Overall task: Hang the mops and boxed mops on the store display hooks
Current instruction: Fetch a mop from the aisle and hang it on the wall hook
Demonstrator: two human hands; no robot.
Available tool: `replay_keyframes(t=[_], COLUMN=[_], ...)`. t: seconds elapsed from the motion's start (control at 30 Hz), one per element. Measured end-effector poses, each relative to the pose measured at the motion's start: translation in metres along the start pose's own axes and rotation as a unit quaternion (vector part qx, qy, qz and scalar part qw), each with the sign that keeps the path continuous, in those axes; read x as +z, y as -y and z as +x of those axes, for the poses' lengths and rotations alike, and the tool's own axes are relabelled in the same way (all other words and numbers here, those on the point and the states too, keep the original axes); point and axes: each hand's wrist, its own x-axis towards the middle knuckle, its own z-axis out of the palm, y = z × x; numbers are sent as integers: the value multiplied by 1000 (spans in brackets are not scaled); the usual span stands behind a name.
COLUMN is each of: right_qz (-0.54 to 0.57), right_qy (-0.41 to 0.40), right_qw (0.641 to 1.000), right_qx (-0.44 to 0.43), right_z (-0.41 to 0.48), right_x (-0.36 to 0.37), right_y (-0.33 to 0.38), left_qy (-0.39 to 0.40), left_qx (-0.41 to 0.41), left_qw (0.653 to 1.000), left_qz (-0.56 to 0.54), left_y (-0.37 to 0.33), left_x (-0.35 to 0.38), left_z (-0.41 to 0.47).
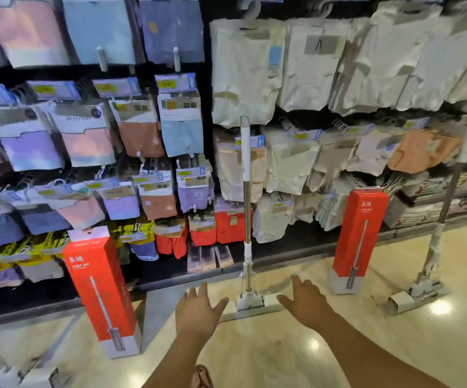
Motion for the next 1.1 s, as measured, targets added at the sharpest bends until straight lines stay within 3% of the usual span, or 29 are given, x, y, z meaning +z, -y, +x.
replay_keyframes(t=[0.23, 0.37, 0.6, 0.83, 1.1], right_qz=[87, 245, 363, 341, 335], right_qy=[-27, -54, -104, -89, 2], right_qw=[996, 967, 926, 932, 923], right_qx=[16, 45, 3, -87, -189], right_z=[97, 135, 192, 275, 324], right_x=[-59, -95, -180, -236, -249], right_y=[72, 96, 115, 117, 109], left_qy=[18, 39, 65, 8, -4], left_qx=[32, 52, 92, 94, 80], left_qw=[998, 993, 948, 917, 884], left_qz=[-60, -101, -297, -388, -460], left_y=[4, -8, -90, -171, -183], left_x=[-79, -115, -139, -146, -119], left_z=[134, 198, 265, 321, 336])
